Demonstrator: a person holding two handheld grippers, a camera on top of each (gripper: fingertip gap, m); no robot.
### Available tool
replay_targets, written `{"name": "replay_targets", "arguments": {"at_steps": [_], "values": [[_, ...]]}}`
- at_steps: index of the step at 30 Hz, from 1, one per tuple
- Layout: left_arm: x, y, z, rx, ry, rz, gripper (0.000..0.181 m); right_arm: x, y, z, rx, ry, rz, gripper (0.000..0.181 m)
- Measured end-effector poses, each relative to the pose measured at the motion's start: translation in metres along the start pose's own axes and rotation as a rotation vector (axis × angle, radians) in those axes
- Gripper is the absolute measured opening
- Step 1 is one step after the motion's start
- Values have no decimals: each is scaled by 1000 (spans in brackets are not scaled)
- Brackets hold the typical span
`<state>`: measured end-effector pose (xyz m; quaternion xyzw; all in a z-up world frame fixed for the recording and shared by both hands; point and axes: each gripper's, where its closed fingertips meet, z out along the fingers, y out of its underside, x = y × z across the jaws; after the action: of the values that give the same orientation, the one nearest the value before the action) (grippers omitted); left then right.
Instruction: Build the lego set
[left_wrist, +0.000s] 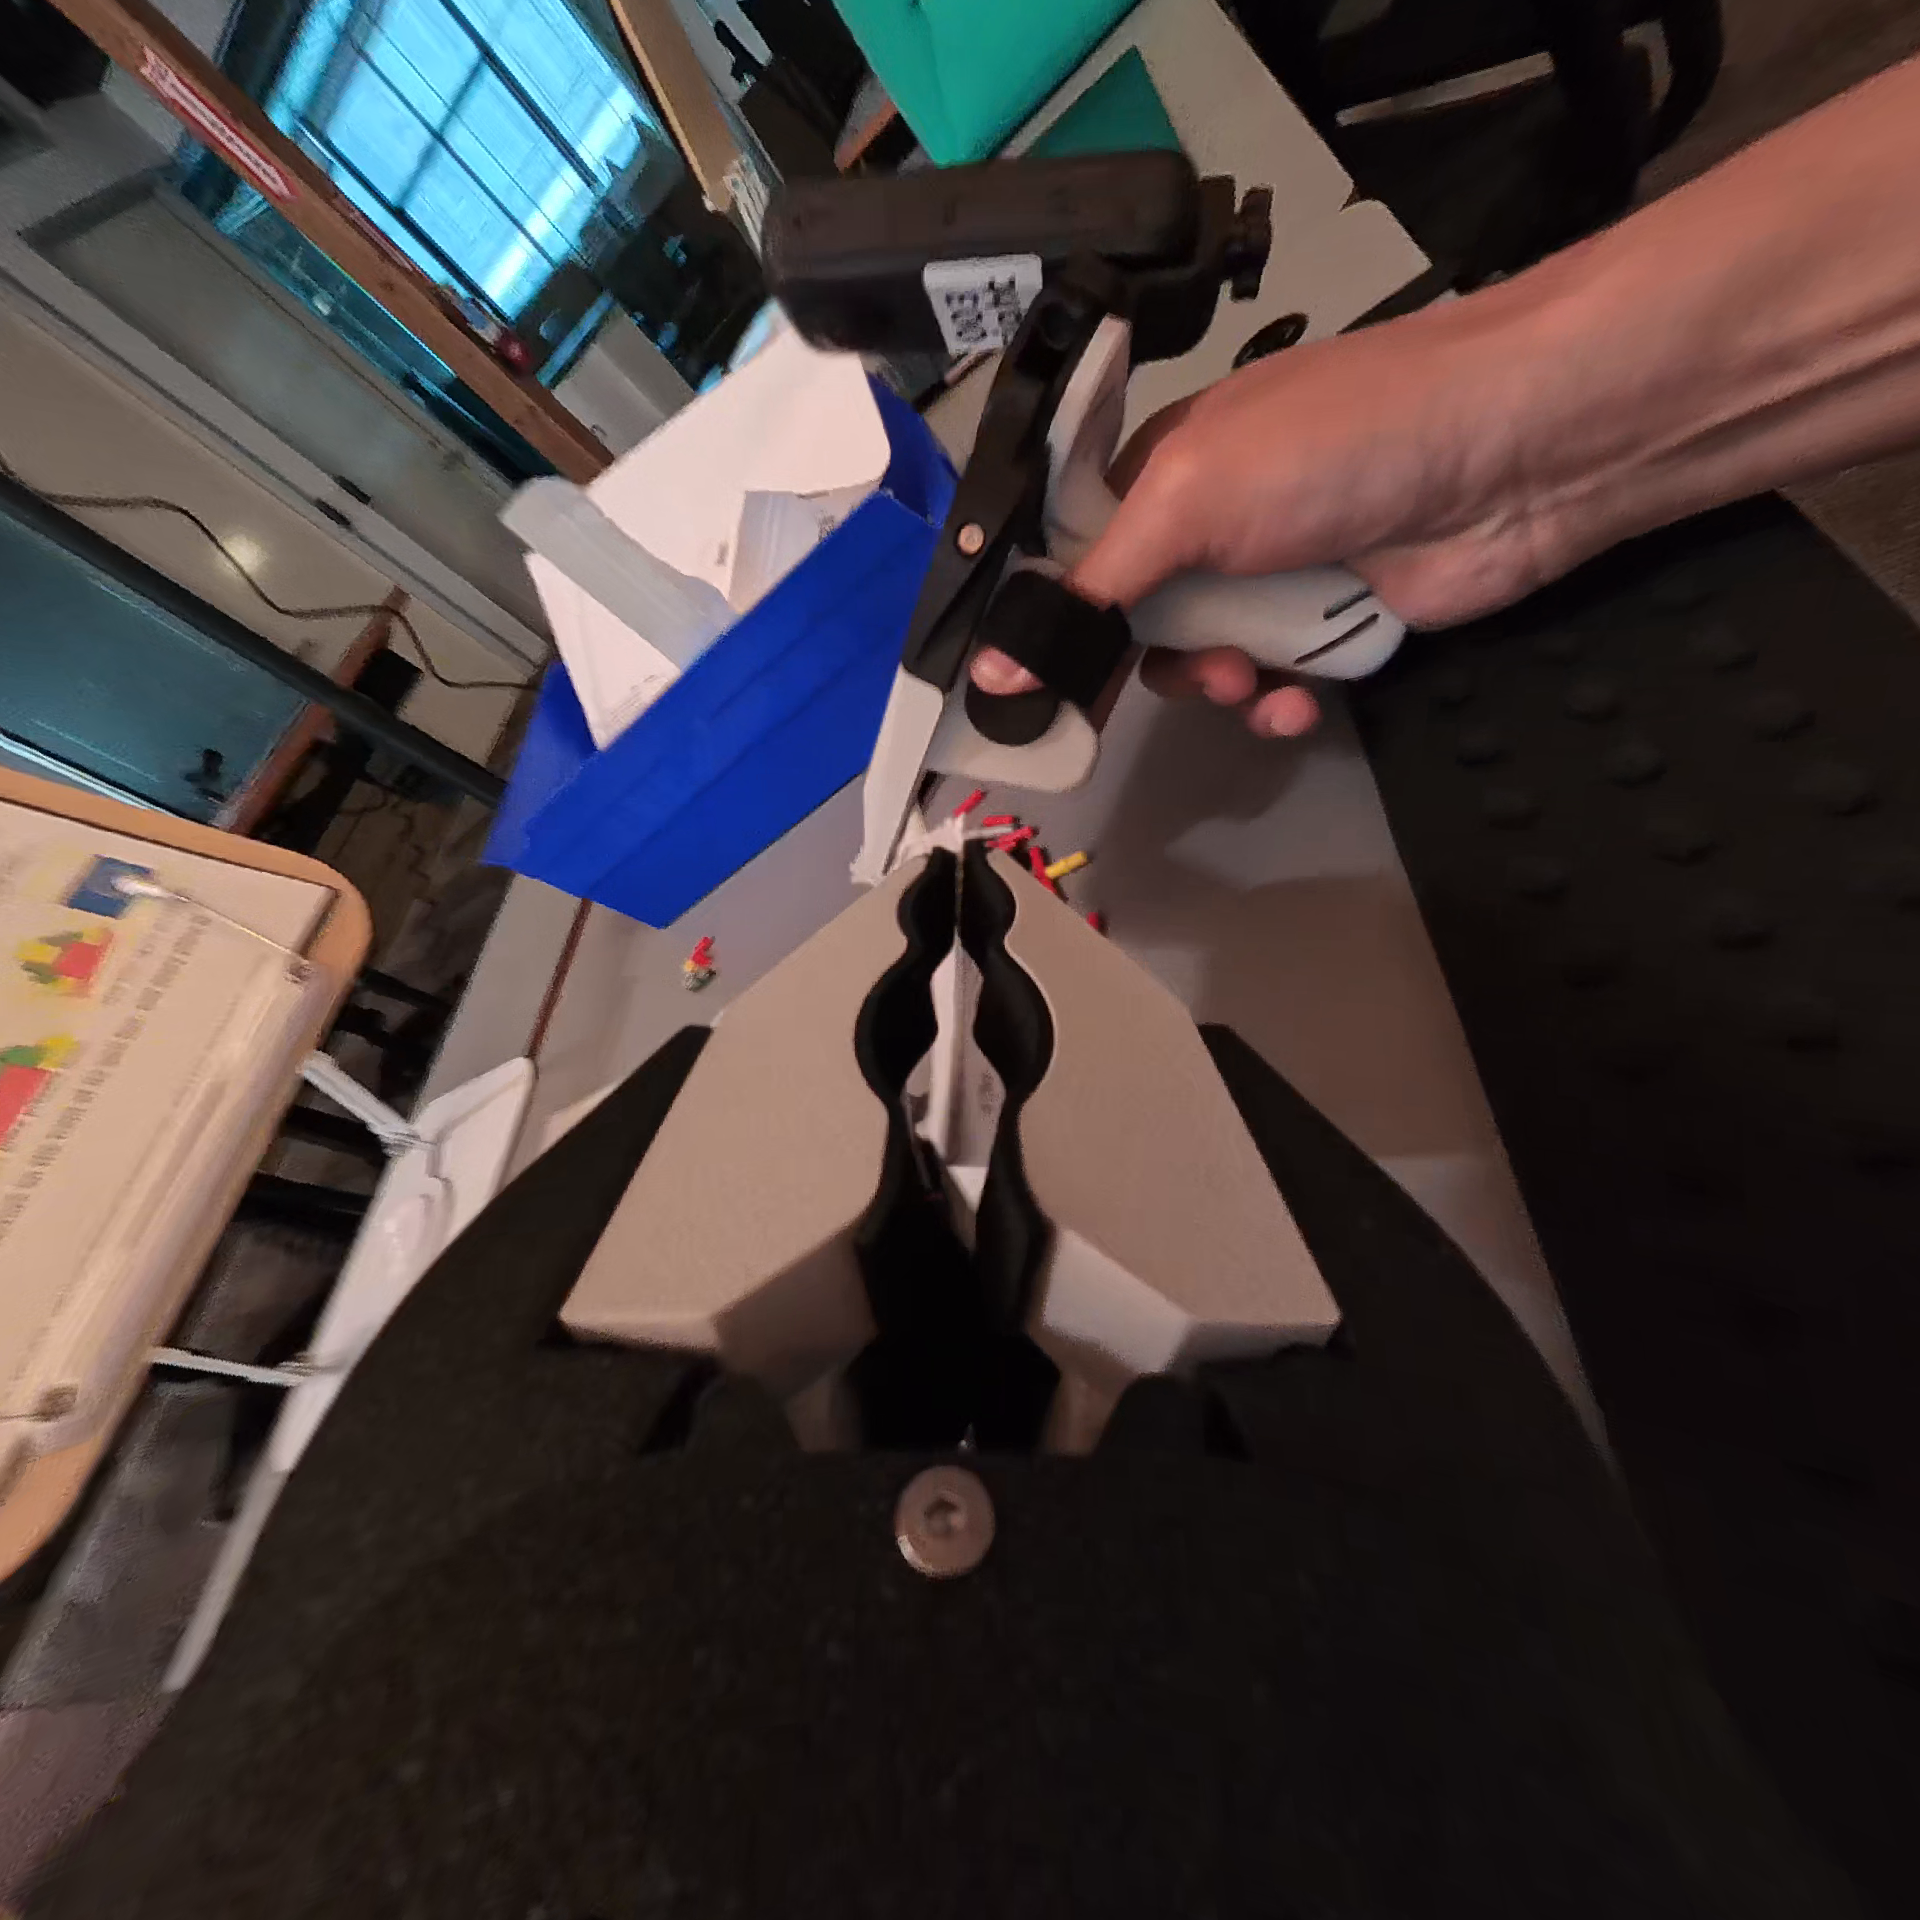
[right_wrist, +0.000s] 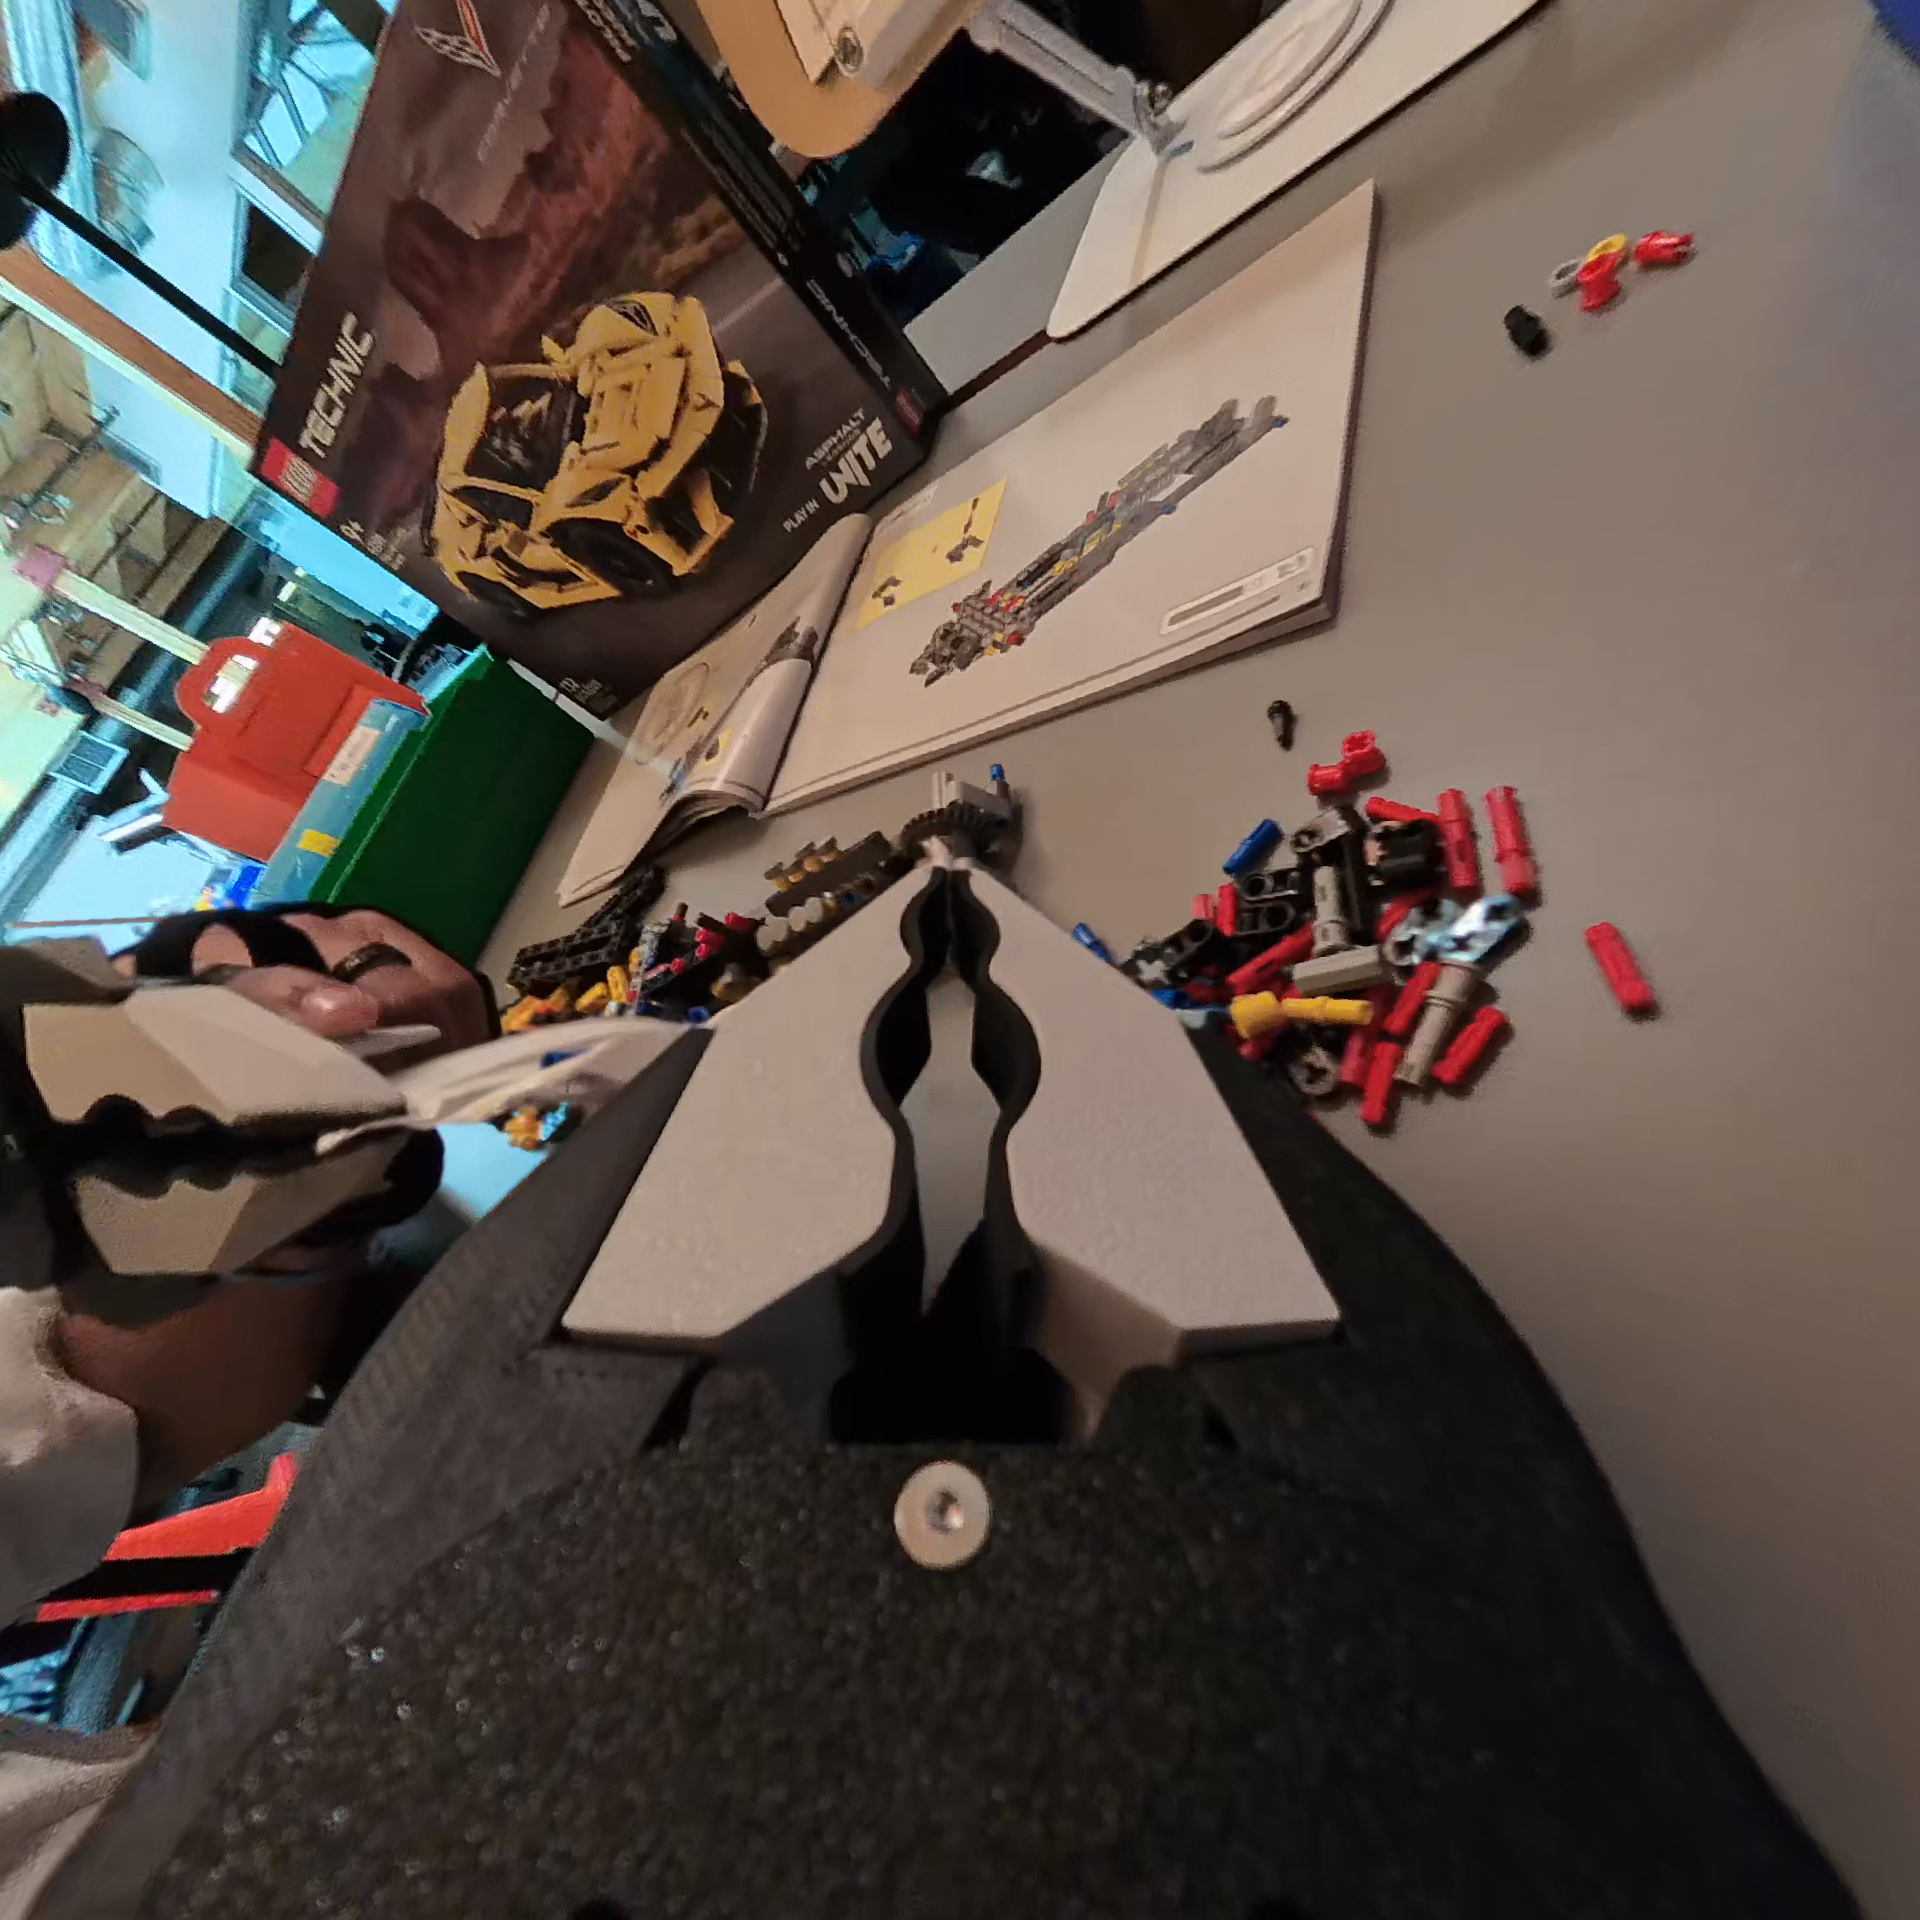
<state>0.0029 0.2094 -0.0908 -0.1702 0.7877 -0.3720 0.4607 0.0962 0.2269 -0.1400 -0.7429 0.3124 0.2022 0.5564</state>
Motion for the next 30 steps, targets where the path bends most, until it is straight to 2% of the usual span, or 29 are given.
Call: {"name": "replay_targets", "arguments": {"at_steps": [3,7,9,14,19,22,27,30], "values": [[-8,5,12,-15,64,-167,0,13,3,-9,-79,60,-62,0],[-22,18,42,-91,146,-415,0,43,-2,-26,-127,220,-221,0],[-24,30,60,-166,191,-522,0,56,2,-30,-178,252,-253,0],[-24,36,89,-195,283,-713,0,76,7,-45,-214,310,-303,0],[-22,31,111,-208,309,-630,0,85,2,-59,-156,304,-286,0],[-20,27,121,-213,349,-631,0,83,-1,-72,-116,270,-304,15],[-30,18,130,-164,395,-725,0,64,11,-84,-85,76,-326,29],[-36,15,133,-130,416,-788,0,58,6,-85,-63,8,-297,29]]}}
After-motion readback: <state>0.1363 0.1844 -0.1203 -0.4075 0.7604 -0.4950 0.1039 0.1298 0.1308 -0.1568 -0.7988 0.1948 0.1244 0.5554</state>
